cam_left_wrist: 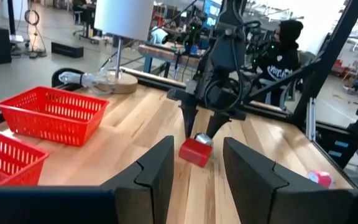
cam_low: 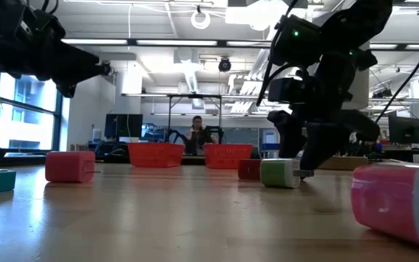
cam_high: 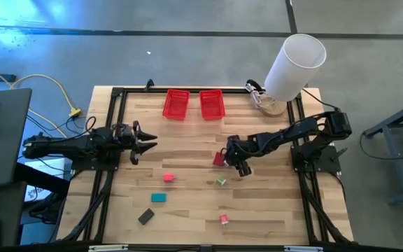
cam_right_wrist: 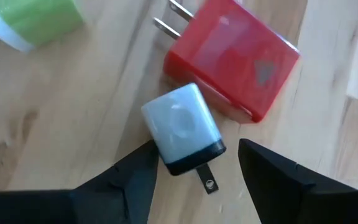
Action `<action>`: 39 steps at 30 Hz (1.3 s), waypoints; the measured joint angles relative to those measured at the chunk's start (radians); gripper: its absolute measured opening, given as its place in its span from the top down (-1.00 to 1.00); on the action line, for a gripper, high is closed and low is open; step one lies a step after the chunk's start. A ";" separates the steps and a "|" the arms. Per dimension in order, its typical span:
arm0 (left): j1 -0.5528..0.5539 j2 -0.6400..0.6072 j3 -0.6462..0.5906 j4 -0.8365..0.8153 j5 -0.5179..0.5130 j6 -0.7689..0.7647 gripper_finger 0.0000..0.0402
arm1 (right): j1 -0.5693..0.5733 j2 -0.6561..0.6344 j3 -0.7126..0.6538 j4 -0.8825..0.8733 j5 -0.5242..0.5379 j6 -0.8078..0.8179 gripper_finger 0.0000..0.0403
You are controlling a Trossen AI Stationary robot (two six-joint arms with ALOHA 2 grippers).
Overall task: Pick & Place Office items
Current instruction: Put the white charger adapter into the left red bin
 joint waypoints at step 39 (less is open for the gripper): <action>-0.154 0.393 0.027 0.425 -0.134 0.174 0.33 | 0.157 0.000 0.016 0.047 0.180 0.399 0.37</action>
